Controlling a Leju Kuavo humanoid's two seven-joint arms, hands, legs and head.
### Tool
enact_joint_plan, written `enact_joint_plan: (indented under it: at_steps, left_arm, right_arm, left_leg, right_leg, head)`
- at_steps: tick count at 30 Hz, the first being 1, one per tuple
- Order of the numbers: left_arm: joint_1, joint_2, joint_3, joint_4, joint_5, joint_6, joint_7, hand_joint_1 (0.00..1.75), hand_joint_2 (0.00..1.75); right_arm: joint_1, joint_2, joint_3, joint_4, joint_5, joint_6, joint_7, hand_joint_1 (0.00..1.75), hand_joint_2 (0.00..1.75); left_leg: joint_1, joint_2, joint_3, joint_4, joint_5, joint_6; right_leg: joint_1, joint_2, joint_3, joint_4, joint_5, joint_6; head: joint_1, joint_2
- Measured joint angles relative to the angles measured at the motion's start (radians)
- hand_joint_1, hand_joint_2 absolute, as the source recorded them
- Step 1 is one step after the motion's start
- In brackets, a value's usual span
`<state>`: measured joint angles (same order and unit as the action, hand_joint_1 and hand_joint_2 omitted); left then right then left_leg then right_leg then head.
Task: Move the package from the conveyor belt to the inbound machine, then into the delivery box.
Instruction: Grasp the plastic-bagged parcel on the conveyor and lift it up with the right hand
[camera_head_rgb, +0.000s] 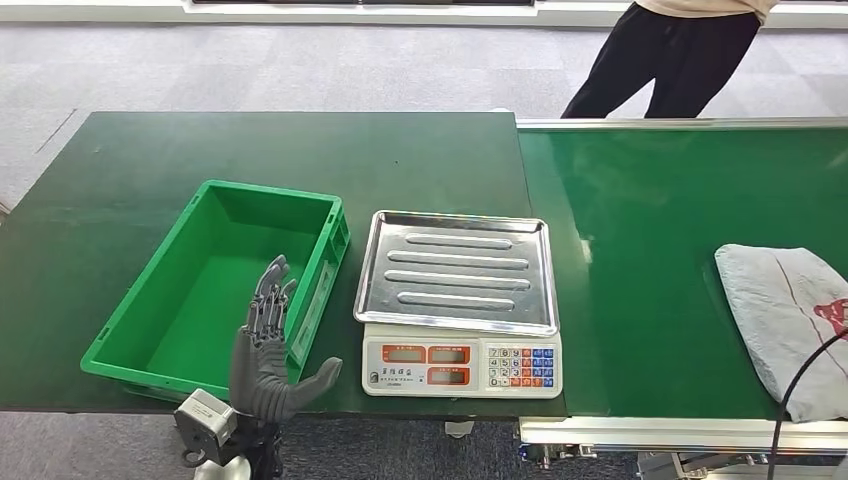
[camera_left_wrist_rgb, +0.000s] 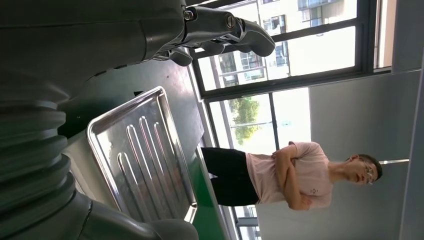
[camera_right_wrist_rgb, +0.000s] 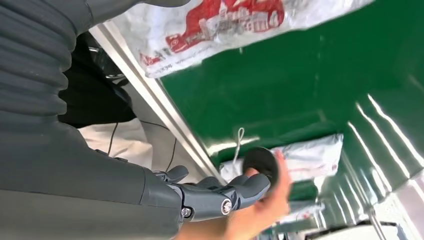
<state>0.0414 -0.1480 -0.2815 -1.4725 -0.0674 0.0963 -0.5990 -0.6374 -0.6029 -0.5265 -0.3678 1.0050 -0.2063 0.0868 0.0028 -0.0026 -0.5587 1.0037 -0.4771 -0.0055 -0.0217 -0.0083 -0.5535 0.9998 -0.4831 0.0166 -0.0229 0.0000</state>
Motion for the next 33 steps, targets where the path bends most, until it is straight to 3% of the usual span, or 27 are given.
enact_joint_plan:
  at_steps: [11,20,30,31,33]
  left_arm:
    - [-0.005,0.005,-0.001,0.026,0.021,-0.003,-0.038,0.0,1.75]
    - [-0.005,0.016,-0.014,0.037,0.037,0.011,-0.039,0.0,1.75]
    - [-0.005,0.027,-0.022,0.038,0.038,0.016,-0.036,0.0,1.75]
    - [-0.005,0.028,-0.023,0.038,0.039,0.016,-0.035,0.0,1.75]
    - [-0.005,0.028,-0.026,0.039,0.04,0.016,-0.034,0.0,1.75]
  right_arm:
    - [-0.045,0.068,0.075,0.063,0.071,0.276,0.163,0.0,1.75]
    - [-0.022,0.117,0.086,0.087,0.097,0.341,0.249,0.0,1.75]
    - [-0.006,0.131,0.088,0.097,0.128,0.401,0.345,0.0,1.75]
    - [-0.003,0.131,0.088,0.098,0.13,0.41,0.356,0.11,1.75]
    - [0.004,0.131,0.088,0.1,0.134,0.425,0.372,0.99,1.75]
  left_leg:
    - [0.0,-0.001,0.0,0.0,0.0,0.0]
    - [0.0,-0.002,0.0,0.0,0.0,0.0]
    - [0.0,-0.002,0.0,0.0,0.0,0.0]
    - [0.0,-0.002,0.0,0.0,0.0,0.0]
    - [0.0,-0.002,0.0,0.0,0.0,0.0]
  right_leg:
    - [0.001,-0.001,0.0,0.0,0.0,0.0]
    - [0.0,-0.002,0.0,0.0,0.0,0.0]
    - [0.0,-0.002,0.0,0.0,0.0,0.0]
    - [0.0,-0.002,0.0,0.0,0.0,0.0]
    - [0.0,-0.002,0.0,0.0,0.0,0.0]
  head:
    - [0.0,0.0]
    - [0.0,0.0]
    - [0.0,0.0]
    - [0.0,0.0]
    - [0.0,0.0]
